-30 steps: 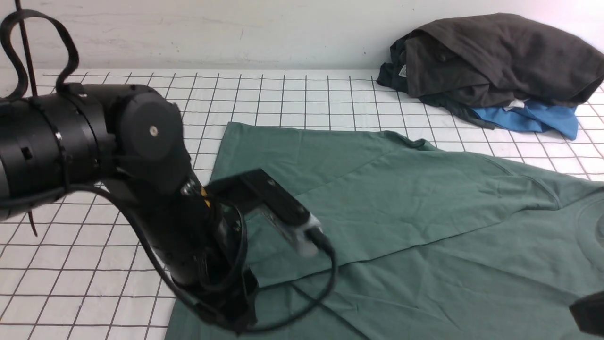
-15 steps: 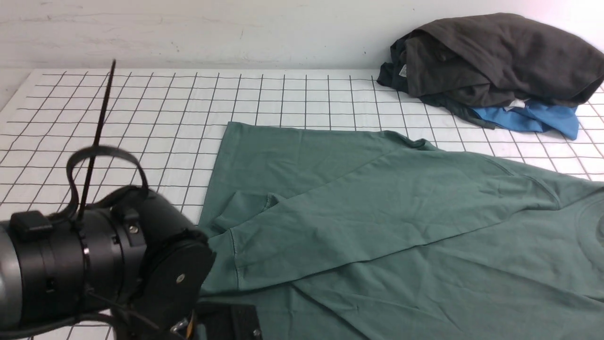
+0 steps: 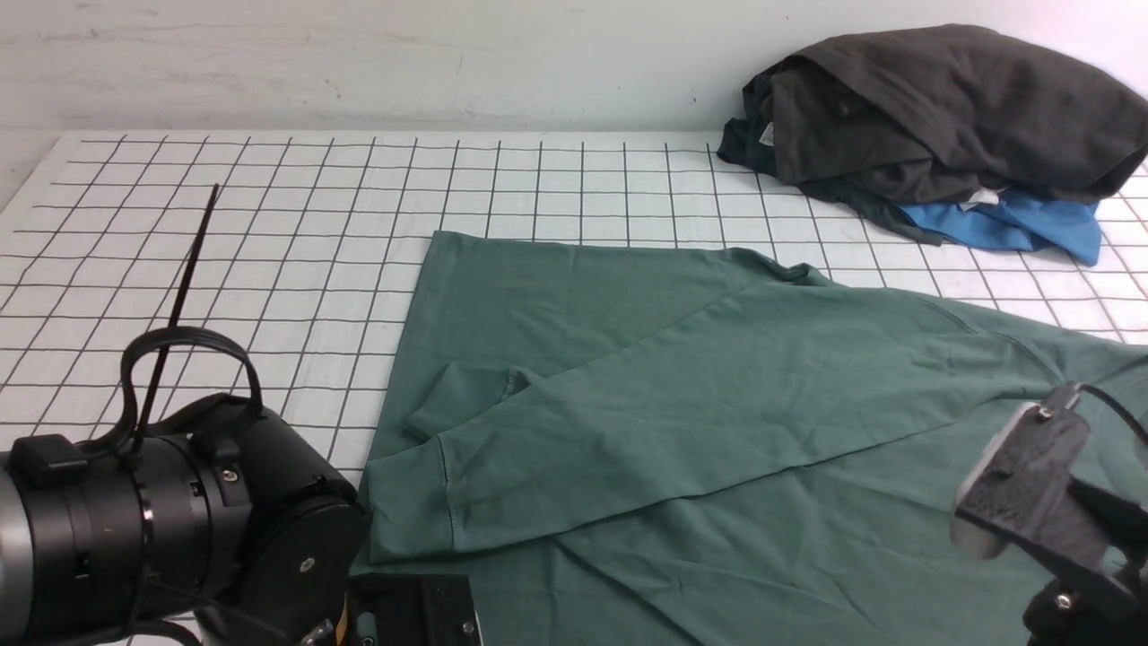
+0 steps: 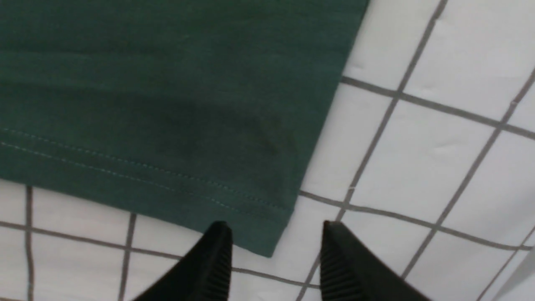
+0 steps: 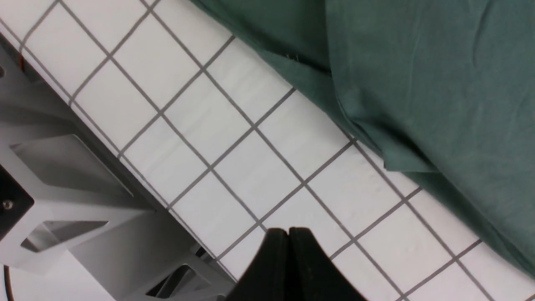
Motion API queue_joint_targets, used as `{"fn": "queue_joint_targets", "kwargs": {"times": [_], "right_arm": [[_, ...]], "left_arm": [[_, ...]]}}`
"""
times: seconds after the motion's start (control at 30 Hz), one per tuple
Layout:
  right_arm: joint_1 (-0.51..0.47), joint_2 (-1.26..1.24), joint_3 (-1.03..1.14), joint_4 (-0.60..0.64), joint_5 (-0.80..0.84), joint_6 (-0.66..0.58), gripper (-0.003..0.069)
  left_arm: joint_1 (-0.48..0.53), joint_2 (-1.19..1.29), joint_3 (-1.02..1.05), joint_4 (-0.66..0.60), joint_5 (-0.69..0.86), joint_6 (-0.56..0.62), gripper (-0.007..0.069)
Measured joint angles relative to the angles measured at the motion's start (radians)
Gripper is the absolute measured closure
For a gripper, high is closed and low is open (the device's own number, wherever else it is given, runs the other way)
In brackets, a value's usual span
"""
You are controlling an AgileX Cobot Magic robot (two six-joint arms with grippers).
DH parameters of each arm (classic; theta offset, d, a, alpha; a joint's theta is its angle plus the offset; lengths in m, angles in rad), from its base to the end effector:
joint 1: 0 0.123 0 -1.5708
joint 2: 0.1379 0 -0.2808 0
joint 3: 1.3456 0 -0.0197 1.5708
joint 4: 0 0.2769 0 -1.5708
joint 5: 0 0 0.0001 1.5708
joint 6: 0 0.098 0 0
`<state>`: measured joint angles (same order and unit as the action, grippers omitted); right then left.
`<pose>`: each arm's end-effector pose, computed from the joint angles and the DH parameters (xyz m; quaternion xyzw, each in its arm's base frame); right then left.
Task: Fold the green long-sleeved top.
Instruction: Use both arms simultaneously to clamp the lower edge of the clothing fabric
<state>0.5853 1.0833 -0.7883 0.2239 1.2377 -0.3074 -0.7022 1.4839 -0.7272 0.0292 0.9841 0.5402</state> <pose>0.1482 0.1229 0.2540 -0.4012 0.9075 0.1152 0.0468 0.1813 -0.1503 0.1494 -0.5884 -0.8074 -0.0151 0.0402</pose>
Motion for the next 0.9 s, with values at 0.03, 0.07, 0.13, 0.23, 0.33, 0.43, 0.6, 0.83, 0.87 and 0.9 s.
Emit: {"fn": "queue_joint_targets", "kwargs": {"times": [0.03,0.07,0.13,0.23,0.33,0.43,0.6,0.83,0.87,0.9], "right_arm": [[0.0,0.001,-0.01,-0.002,0.0,-0.001,0.0673],[0.0,0.001,-0.016,-0.007,0.0,-0.002,0.0673],[0.0,0.001,-0.022,-0.01,-0.001,-0.002,0.0673],[0.0,0.001,-0.023,-0.014,-0.001,-0.002,0.0673],[0.0,0.001,-0.023,-0.014,-0.001,-0.002,0.0673],[0.0,0.001,-0.023,-0.015,-0.001,-0.002,0.0673],[0.0,0.001,-0.023,-0.021,-0.001,-0.002,0.0673],[0.0,0.001,-0.023,-0.023,-0.001,-0.002,0.0673],[0.0,0.001,-0.023,-0.023,-0.001,-0.002,0.0673],[0.0,0.001,-0.023,-0.025,-0.001,-0.002,0.0673]], "left_arm": [[0.0,0.0,0.009,0.01,-0.007,0.0,0.0263],[0.0,0.0,0.022,0.017,-0.022,0.0,0.0225],[0.0,0.0,0.051,0.025,-0.055,0.001,0.0167],[0.0,0.0,0.092,0.043,-0.11,0.013,0.0117],[0.0,0.0,0.125,0.092,-0.188,0.019,0.0095],[0.001,0.0,0.13,0.128,-0.258,0.017,0.0093],[0.001,0.01,0.13,0.137,-0.326,-0.018,0.0093],[0.001,0.029,0.118,0.137,-0.309,-0.02,0.0098],[0.001,0.029,0.116,0.136,-0.308,-0.02,0.0108],[0.001,0.029,0.113,0.132,-0.305,-0.02,0.0124]]}}
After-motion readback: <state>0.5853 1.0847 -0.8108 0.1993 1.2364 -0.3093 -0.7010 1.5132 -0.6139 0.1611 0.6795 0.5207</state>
